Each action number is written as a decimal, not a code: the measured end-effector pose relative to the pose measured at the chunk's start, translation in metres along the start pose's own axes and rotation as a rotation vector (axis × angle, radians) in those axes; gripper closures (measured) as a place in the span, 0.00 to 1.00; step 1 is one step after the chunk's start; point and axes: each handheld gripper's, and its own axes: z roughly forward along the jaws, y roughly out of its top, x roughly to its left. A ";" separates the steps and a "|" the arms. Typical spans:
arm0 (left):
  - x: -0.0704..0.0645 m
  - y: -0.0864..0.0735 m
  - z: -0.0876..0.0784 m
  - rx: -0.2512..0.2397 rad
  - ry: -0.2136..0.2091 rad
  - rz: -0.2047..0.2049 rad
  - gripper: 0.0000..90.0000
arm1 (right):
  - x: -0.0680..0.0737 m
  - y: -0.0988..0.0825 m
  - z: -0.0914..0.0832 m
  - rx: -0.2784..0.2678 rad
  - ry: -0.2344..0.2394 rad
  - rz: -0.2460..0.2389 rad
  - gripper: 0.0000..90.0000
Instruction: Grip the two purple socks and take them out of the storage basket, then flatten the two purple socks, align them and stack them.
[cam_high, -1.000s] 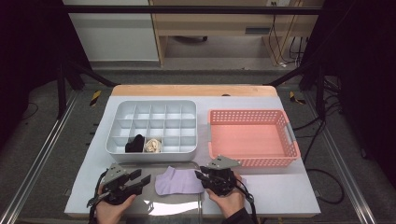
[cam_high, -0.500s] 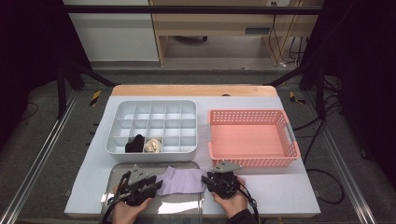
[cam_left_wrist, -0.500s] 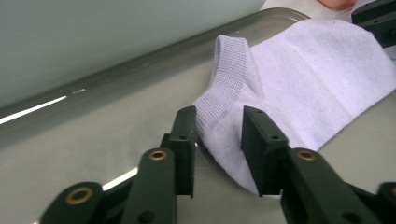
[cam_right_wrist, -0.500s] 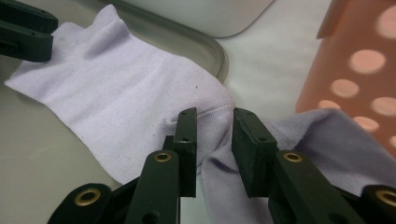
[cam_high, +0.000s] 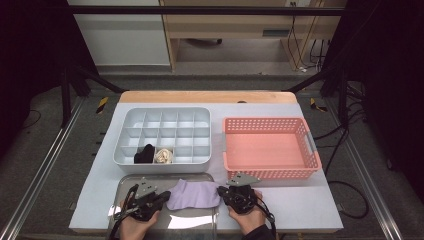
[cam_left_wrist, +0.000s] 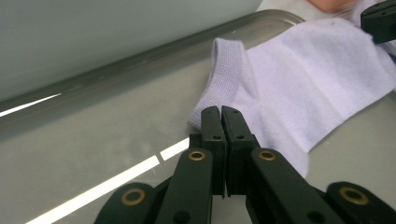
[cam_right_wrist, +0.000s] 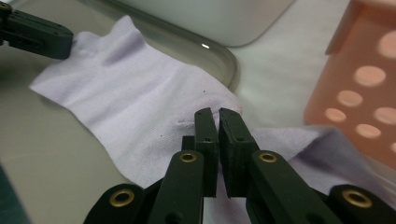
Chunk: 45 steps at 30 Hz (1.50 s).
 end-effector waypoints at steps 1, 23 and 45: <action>0.001 0.000 -0.004 -0.011 0.000 -0.003 0.98 | 0.000 0.001 -0.002 -0.004 0.011 -0.001 0.96; 0.013 -0.012 -0.033 -0.114 -0.014 -0.037 0.70 | -0.008 -0.006 -0.031 -0.069 0.000 0.026 0.78; 0.015 -0.010 -0.029 -0.133 0.002 -0.045 0.55 | -0.053 -0.048 -0.060 0.007 -0.144 0.111 0.76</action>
